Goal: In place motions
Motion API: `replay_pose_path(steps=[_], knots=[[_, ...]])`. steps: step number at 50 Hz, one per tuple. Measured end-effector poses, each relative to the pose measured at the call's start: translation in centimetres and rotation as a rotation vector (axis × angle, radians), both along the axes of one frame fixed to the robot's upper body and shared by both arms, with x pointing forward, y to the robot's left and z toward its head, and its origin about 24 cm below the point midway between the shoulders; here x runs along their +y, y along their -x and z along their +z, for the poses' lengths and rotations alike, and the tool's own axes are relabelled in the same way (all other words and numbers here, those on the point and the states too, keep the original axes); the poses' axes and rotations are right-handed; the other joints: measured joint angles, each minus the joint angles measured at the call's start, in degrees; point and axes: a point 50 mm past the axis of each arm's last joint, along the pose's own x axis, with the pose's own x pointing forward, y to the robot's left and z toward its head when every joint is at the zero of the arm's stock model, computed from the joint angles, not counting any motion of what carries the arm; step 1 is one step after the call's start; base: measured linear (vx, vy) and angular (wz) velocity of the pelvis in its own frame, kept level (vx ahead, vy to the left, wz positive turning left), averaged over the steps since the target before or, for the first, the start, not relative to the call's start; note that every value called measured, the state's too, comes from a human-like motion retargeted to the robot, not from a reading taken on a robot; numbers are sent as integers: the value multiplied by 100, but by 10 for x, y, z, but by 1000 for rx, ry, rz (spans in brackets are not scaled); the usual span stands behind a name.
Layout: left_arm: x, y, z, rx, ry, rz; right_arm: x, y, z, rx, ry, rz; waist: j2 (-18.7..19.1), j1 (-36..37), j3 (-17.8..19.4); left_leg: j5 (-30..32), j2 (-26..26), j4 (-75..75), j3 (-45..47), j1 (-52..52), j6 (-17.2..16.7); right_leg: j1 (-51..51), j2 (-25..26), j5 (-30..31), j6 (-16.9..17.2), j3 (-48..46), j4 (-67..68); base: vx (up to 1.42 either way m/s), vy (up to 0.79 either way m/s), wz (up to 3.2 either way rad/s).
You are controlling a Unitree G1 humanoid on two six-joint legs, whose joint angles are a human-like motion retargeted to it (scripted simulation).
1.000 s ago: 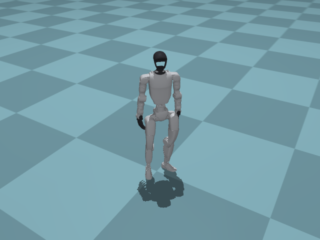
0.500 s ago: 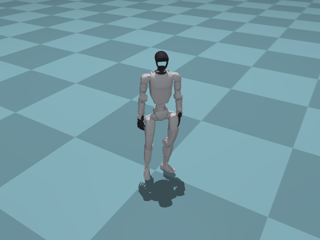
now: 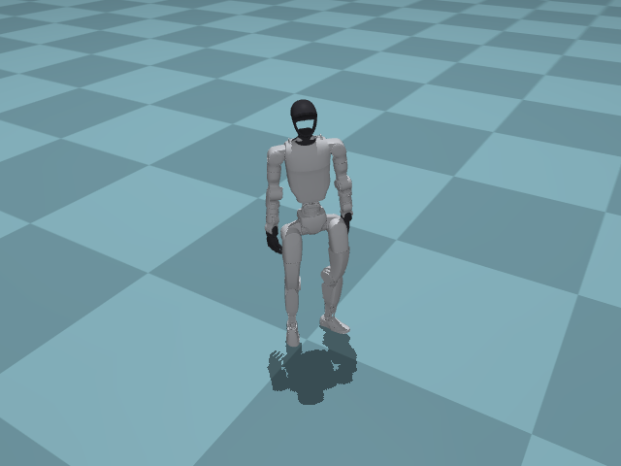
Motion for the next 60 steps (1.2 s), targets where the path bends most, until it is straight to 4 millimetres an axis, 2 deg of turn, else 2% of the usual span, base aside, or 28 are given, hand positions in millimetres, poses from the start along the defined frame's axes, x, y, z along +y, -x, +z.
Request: replay_pose_path(steps=[7,12,15,22,30,36,42,60], knots=[[-13,-15,-3,-56,37,-103,-1,-22,1,-63,-9,-21,-20,335,86,119,172,156,369,-98,-23,-44,86,-7,-94,338,24,-16,-4,-43],[-3,-23,-4,-78,5,-296,0,-26,1,-75,-8,-25,-11,685,82,259,222,-30,767,-20,-10,-106,243,28,-152,723,23,-6,-5,-70],[0,-26,-3,-78,19,-325,1,-24,1,-73,-8,-28,-26,854,108,317,227,-132,933,41,3,-110,325,41,-177,877,25,-2,-7,-49],[-1,-23,-3,-63,20,-253,1,-10,0,-20,1,-17,-14,929,101,326,202,-318,1059,178,31,-103,468,32,-206,982,29,1,-3,-17],[1,-15,-2,-46,19,-220,-2,10,1,51,14,-38,-16,618,45,320,238,-365,803,238,-46,-39,437,-11,-190,736,5,6,-1,26],[1,-12,-2,-35,15,-170,-3,17,1,76,20,-44,-25,342,-6,249,229,-344,561,263,-105,2,356,-32,-159,493,-12,9,1,35],[4,-14,-2,-43,4,-151,1,13,0,65,4,-38,-26,182,-44,184,186,-349,434,288,-102,35,305,-47,-124,365,-18,8,2,19],[3,-26,-3,-78,10,-125,18,-19,-1,-42,-68,15,-29,184,-104,101,83,-389,433,295,-46,7,206,-23,-35,320,9,5,1,1]])
